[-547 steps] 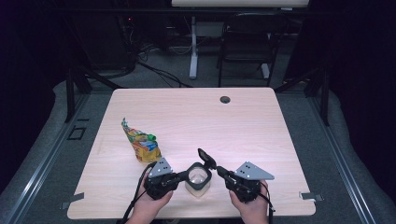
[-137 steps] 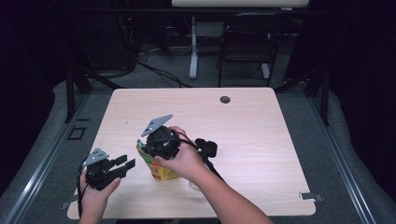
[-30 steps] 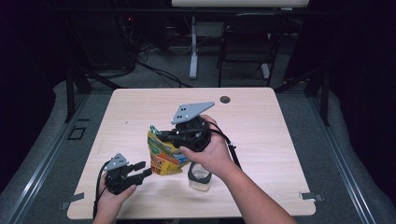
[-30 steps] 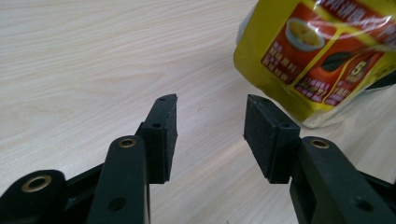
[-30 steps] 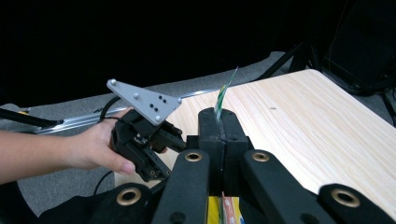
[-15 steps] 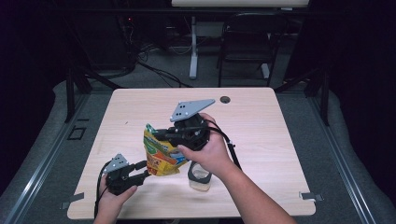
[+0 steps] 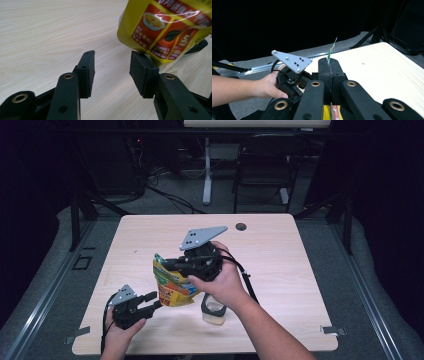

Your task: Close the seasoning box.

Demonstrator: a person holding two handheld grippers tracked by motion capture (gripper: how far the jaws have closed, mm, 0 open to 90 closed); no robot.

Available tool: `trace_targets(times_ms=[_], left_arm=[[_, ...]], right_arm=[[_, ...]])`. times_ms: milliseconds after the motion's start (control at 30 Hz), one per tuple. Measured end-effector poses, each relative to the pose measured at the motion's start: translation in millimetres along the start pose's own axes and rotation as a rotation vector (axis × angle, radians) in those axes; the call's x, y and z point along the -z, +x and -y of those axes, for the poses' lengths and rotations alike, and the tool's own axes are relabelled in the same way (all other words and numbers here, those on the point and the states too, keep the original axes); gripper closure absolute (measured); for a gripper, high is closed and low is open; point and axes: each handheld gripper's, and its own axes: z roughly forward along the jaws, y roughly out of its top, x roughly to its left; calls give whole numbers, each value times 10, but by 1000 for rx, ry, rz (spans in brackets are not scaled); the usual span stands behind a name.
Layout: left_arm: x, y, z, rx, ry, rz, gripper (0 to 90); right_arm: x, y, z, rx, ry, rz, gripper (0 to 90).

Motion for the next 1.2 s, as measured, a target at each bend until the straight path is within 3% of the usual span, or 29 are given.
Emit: trace_targets(times_ms=[33, 67, 133, 233, 333, 600, 733, 933, 1100, 1200], left_arm=[[10, 6, -2, 10, -14, 4, 561], [25, 20, 0, 38, -61, 22, 562], [53, 48, -9, 66, -90, 60, 554], [54, 63, -1, 52, -72, 12, 553], [51, 88, 13, 53, -51, 15, 553], [-12, 46, 78, 26, -105, -36, 542], [-53, 2, 102, 0, -122, -23, 518], [-70, -68, 94, -51, -147, -38, 515], [-55, -52, 100, -25, -166, -38, 508], [-26, -53, 85, -35, -174, -45, 511]], right_arm=[[-5, -2, 3, 0, 2, 1, 900], [-9, 0, 6, -2, 4, 3, 900], [-21, 1, 16, 0, 14, 8, 900], [-20, -30, 43, -15, 6, 12, 900], [-7, -54, 53, -35, -9, 2, 900], [26, -10, -17, -22, -19, -1, 900], [51, -6, -63, -20, -34, 6, 900], [58, -18, -99, -28, -49, 9, 900], [68, -7, -137, -36, -71, -3, 900], [57, 1, -141, -35, -67, -5, 900]])
